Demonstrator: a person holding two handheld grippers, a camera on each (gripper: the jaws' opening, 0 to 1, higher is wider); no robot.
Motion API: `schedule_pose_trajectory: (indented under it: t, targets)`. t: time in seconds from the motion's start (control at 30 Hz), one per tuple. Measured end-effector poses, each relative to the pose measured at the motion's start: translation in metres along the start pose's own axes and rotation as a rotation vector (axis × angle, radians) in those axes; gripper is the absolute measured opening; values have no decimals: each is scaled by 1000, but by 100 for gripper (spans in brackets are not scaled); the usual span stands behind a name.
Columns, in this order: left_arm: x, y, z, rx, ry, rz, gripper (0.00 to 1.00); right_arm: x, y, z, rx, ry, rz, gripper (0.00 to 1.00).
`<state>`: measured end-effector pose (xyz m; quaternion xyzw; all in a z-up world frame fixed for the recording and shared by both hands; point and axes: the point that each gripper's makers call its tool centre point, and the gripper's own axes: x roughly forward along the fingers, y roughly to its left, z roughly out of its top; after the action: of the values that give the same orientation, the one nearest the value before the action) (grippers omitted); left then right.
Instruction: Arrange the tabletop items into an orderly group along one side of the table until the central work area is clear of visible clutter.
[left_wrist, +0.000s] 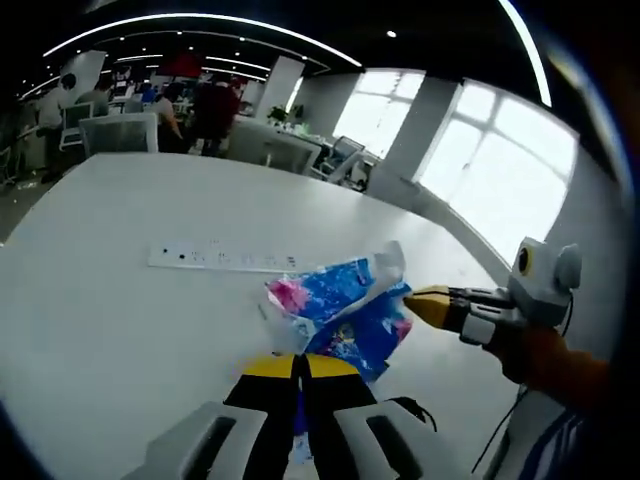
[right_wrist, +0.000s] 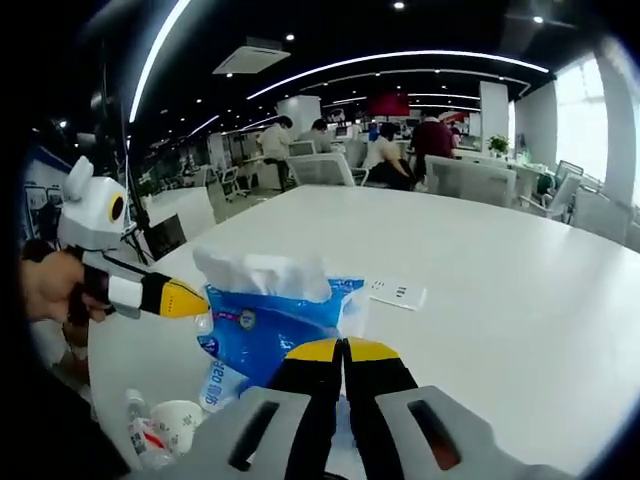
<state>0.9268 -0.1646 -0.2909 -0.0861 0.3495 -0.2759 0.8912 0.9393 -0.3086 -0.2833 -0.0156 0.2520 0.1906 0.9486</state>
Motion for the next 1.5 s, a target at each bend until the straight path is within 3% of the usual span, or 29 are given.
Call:
schedule_pose_trajectory:
  t: [0.47, 0.83, 1.27, 1.5]
  targets:
    - [36, -54, 0, 78, 28, -109, 0, -34, -52, -19, 5, 1, -110, 0]
    - [66, -95, -10, 129, 61, -199, 0, -51, -98, -45, 19, 30, -175, 0]
    - [98, -125, -21, 188, 106, -286, 0, -58, -135, -68, 31, 91, -211, 0]
    - [113, -134, -38, 225, 169, -301, 0, -59, -148, -88, 58, 133, -223, 0]
